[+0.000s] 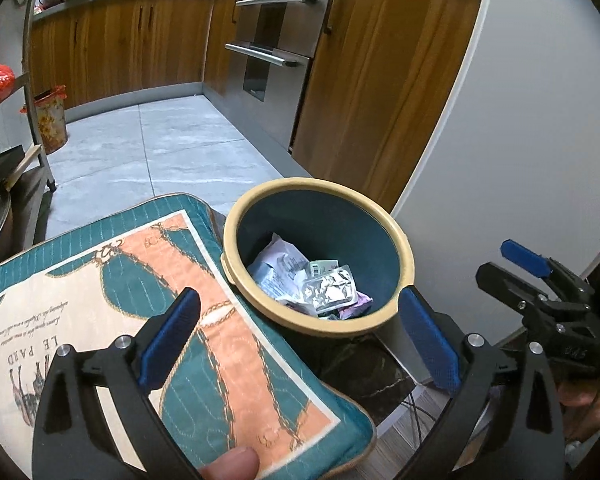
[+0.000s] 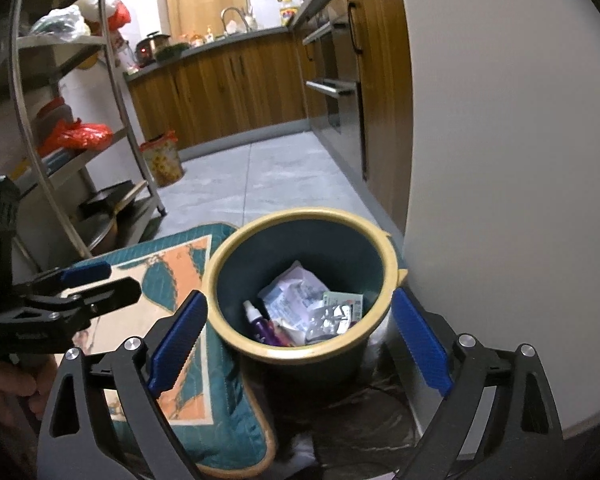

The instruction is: Collect trash

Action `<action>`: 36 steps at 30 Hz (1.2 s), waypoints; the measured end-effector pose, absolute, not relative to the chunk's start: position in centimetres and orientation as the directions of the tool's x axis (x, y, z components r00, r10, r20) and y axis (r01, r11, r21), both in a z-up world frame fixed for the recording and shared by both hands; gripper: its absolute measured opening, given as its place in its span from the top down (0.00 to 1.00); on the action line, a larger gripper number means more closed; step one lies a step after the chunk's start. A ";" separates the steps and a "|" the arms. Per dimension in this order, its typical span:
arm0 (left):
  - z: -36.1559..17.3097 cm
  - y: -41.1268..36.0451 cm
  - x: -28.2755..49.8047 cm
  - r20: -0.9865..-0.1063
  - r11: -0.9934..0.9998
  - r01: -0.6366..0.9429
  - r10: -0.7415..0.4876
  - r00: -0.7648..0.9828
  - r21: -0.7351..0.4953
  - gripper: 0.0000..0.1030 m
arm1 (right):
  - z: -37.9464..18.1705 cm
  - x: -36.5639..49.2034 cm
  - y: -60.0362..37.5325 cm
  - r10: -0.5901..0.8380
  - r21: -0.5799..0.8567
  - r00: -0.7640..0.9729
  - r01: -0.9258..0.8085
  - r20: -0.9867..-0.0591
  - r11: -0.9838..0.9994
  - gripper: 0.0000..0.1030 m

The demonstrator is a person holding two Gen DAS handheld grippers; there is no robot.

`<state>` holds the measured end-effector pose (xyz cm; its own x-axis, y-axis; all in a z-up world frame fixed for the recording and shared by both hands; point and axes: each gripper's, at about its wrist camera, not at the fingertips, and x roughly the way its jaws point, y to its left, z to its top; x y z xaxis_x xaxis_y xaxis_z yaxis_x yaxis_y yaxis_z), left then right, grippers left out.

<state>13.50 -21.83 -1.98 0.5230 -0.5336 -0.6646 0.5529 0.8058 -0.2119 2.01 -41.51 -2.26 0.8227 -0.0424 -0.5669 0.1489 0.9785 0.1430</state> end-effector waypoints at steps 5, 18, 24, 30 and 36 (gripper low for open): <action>-1.4 -20.8 12.3 -0.645 0.815 0.529 -0.538 0.543 -0.235 0.05 | -2.0 0.2 -41.2 -0.082 0.129 0.833 0.180 -0.546 0.975 0.08; -1.2 -20.9 10.3 -0.606 0.802 0.558 -0.557 0.568 -0.213 0.05 | -1.9 -2.3 -40.6 -0.112 0.123 0.847 0.204 -0.521 0.971 0.07; -1.3 -21.2 10.0 -0.600 0.795 0.571 -0.563 0.568 -0.205 0.05 | -1.8 -2.7 -40.6 -0.113 0.131 0.849 0.209 -0.516 0.969 0.07; -1.4 -21.3 9.9 -0.600 0.795 0.573 -0.562 0.569 -0.201 0.05 | -1.8 -2.7 -40.9 -0.113 0.139 0.848 0.214 -0.518 0.967 0.07; -1.5 -21.7 9.6 -0.601 0.791 0.582 -0.562 0.568 -0.190 0.05 | -1.7 -2.8 -40.9 -0.113 0.141 0.848 0.214 -0.518 0.967 0.07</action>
<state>9.61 -21.65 -1.52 0.5682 -0.5624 -0.6008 0.5820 0.7907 -0.1898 -2.85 -40.88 -1.66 0.8482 -0.1125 -0.5175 0.2143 0.9665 0.1412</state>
